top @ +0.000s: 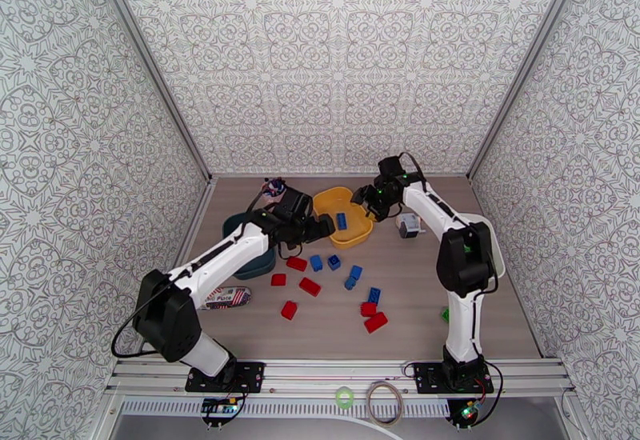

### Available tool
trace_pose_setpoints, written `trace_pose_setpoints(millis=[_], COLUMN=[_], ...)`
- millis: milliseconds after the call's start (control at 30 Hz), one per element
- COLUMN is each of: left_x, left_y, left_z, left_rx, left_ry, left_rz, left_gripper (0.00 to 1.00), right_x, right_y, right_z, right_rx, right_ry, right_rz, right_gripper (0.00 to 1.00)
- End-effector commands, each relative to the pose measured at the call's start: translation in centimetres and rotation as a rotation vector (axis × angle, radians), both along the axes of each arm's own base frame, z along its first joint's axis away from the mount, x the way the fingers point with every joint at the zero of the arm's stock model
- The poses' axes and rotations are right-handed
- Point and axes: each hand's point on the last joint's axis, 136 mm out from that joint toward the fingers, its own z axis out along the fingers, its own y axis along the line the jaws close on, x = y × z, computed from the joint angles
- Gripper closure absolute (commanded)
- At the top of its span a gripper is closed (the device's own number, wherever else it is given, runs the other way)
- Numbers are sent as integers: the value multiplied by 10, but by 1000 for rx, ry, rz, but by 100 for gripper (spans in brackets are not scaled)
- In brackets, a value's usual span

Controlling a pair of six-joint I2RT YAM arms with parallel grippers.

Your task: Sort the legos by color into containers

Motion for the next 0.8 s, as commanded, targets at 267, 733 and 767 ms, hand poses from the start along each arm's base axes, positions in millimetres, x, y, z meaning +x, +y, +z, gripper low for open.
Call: trace_pose_setpoints(millis=[267,733,767], left_x=[-71,-130,-131], left_y=[-56,-159,-161], left_z=[-34,-89,-94], left_rx=[208,296,311], left_ry=[43,156,167], left_rz=[-253,-516,-520], left_gripper=[10,25,26], right_x=[-136,-256,-262], right_y=[-94,-155,-156], right_z=[-27,-36,-36], right_rx=[-333,-342,-337], right_ry=[97,147,146], right_rz=[-9,-142,-148], right_gripper=[46,49,49])
